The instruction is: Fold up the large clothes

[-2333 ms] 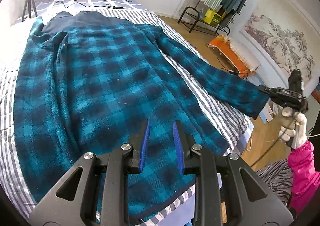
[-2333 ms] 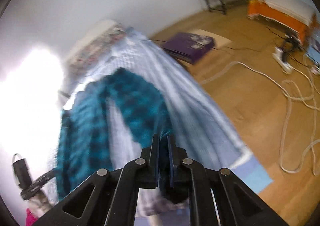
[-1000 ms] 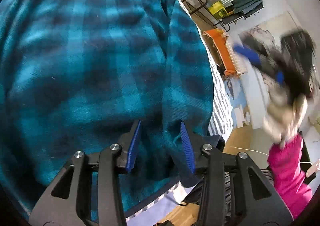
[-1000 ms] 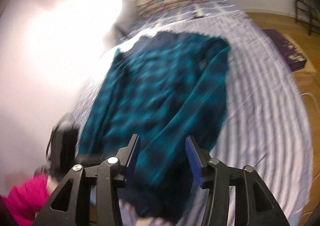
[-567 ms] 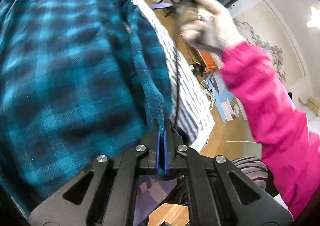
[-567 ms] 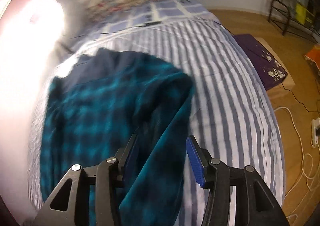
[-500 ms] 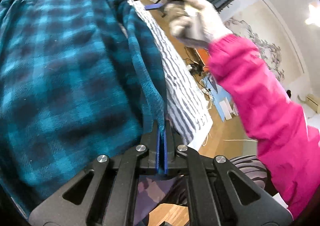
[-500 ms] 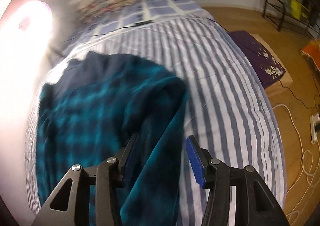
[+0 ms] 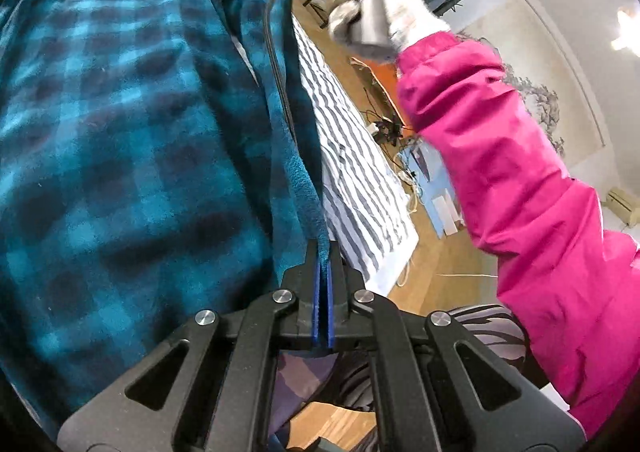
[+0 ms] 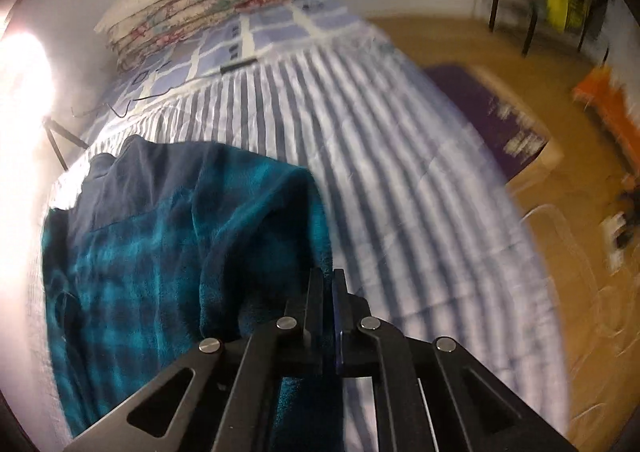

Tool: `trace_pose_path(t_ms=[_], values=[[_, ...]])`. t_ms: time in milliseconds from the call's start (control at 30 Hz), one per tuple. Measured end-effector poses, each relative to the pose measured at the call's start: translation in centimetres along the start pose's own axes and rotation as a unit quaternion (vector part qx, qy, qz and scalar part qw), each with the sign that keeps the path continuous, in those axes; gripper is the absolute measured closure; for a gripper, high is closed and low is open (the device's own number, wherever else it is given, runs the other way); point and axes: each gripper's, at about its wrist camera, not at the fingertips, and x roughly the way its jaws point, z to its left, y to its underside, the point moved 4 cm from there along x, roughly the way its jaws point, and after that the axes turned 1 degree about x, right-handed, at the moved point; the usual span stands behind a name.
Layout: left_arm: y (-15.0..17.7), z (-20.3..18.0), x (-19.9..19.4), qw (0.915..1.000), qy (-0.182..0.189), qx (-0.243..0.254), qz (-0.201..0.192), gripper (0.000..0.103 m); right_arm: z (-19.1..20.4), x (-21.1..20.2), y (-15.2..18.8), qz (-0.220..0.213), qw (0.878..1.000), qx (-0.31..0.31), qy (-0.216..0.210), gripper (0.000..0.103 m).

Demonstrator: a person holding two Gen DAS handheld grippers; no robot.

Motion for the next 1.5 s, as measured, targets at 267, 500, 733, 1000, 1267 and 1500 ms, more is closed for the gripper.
trace_pose_path(t_ms=[267, 500, 733, 1000, 1267, 1500], values=[[1.3, 0.6, -0.1, 0.9999, 0.004, -0.016, 0.003, 0.103, 9.1, -3.2, -1.6, -0.012, 0.992, -0.123, 0.003, 0.102], [2.0, 4.8, 0.6, 0.9940, 0.012, -0.107, 0.016, 0.103, 19.4, 4.7, 0.1, 0.035, 0.972, -0.230, 0.014, 0.102], [2.2, 5.9, 1.1, 0.9925, -0.011, -0.119, 0.025, 0.103, 21.2, 10.0, 2.7, 0.063, 0.969, -0.239, -0.001, 0.096], [2.4, 5.6, 0.2, 0.9942, -0.041, -0.097, 0.022, 0.103, 15.3, -1.4, 1.4, 0.007, 0.982, -0.157, -0.106, 0.077], [2.2, 5.5, -4.2, 0.9932, -0.075, -0.084, -0.028, 0.082, 7.4, -15.9, 6.1, -0.047, 0.978, -0.107, -0.175, 0.075], [0.5, 1.9, -3.3, 0.9947, -0.095, 0.012, -0.038, 0.060, 1.1, -18.6, 17.8, -0.002, 0.978, -0.052, -0.200, 0.074]])
